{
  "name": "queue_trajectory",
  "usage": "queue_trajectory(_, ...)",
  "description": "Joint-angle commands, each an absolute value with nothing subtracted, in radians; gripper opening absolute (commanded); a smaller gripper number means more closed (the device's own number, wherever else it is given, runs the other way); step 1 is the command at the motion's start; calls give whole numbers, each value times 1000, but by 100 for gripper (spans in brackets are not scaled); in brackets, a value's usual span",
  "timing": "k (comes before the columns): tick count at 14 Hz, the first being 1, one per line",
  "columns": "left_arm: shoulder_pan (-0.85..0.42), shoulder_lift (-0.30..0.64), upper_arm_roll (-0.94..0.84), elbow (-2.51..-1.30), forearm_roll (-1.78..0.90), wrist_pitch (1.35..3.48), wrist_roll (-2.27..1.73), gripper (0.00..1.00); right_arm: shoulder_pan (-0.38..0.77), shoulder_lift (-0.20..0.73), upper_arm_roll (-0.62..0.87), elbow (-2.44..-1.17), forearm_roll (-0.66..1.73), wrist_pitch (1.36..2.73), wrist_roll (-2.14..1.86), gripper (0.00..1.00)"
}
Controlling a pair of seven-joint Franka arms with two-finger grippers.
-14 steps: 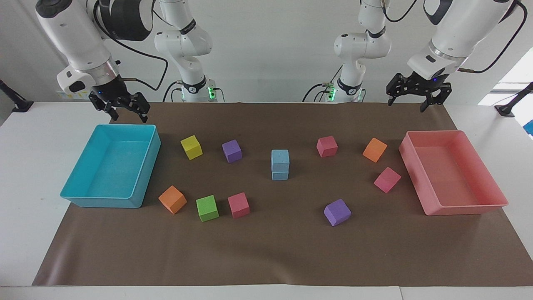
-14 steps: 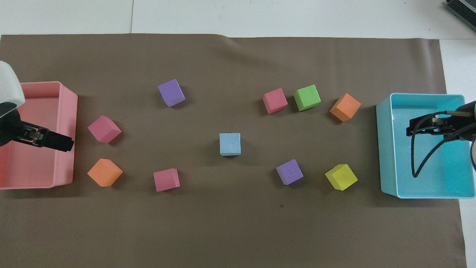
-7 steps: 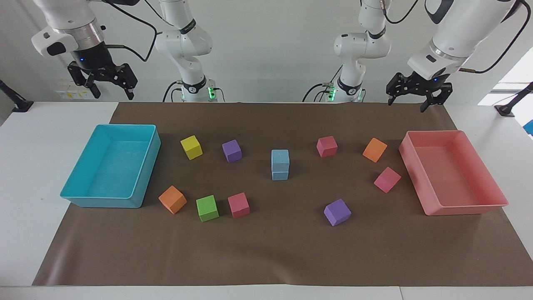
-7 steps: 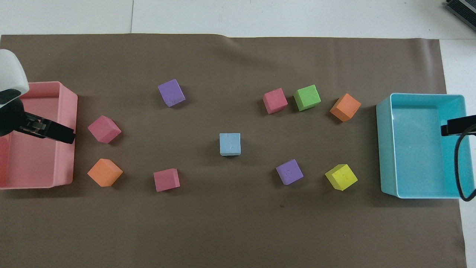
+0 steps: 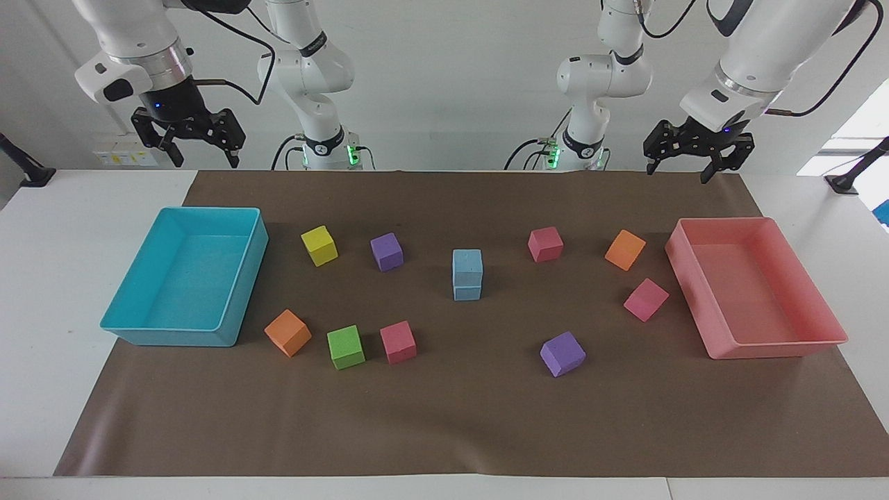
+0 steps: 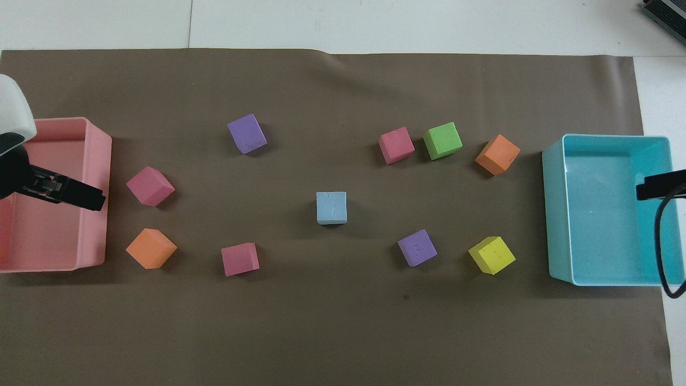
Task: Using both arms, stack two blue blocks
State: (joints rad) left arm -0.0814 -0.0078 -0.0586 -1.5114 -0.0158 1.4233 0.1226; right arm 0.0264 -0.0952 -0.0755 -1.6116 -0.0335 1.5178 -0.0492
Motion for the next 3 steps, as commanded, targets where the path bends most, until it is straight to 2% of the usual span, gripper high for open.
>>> queue_trajectory(1, -81, -20, -64, -1519, 14, 1424, 106, 100, 43, -146, -72, -1683, -15, 1516, -69, 100)
queue_trajectory(3, -81, -20, -64, -1519, 14, 1422, 107, 100, 43, -146, -72, -1684, -15, 1522, -69, 100)
